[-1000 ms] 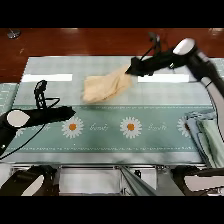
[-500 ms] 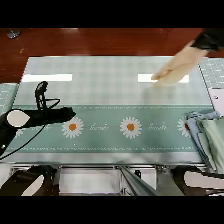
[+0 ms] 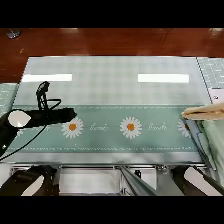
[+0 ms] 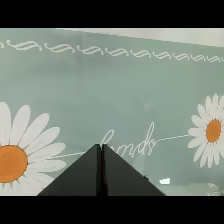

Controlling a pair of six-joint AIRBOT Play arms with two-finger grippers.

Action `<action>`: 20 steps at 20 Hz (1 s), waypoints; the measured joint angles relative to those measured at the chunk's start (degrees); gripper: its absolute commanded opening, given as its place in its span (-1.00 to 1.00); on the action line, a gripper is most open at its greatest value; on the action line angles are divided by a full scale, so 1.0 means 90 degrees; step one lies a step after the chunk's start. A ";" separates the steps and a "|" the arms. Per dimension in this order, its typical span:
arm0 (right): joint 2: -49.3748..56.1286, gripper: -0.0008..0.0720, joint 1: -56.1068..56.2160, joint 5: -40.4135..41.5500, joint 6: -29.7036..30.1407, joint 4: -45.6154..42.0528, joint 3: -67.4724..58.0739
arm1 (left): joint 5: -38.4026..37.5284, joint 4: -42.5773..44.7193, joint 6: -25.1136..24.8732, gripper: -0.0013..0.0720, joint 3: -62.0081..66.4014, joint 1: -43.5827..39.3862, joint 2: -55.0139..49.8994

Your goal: Fold the shirts.

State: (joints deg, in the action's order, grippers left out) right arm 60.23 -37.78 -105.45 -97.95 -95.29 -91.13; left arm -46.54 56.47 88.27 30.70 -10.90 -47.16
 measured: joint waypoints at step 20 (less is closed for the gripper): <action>0.0716 -0.91 0.2450 0.3599 0.1049 0.3883 0.0648 | -0.0571 0.0153 -0.0430 -0.91 0.4119 0.0236 -0.0986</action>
State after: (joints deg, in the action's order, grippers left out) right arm 66.67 -15.73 -73.06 -88.51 -60.34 -85.30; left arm -51.68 57.84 84.40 67.77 -8.78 -56.03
